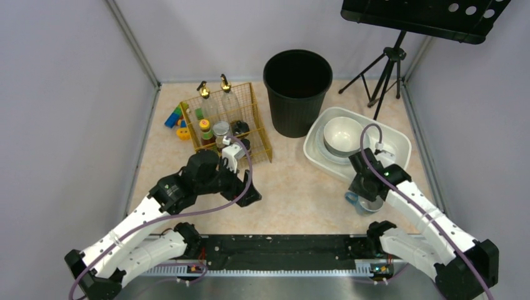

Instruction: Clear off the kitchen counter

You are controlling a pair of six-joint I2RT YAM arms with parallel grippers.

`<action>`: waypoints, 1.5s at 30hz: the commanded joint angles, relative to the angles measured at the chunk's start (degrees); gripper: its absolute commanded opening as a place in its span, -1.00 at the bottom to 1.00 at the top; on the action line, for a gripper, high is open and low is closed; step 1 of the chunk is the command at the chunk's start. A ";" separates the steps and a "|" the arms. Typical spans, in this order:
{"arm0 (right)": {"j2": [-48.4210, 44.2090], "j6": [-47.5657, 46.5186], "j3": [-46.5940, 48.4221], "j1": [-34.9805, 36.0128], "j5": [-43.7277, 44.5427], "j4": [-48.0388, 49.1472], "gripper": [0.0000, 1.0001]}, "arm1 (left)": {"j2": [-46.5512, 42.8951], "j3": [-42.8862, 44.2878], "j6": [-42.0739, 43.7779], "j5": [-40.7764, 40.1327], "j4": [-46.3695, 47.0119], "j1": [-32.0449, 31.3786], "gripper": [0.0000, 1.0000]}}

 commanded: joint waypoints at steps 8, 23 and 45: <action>2.15 1.49 -2.86 0.65 0.14 6.33 -0.89 | -1.38 -0.64 0.91 0.85 2.45 -0.04 0.91; -2.61 -2.58 9.66 0.65 -3.29 -0.05 -1.00 | -0.98 -0.62 1.09 0.63 2.39 0.01 0.91; 13.07 -21.18 32.57 -18.97 -4.05 6.18 -1.00 | 0.91 -0.64 1.26 -0.42 2.12 0.14 0.91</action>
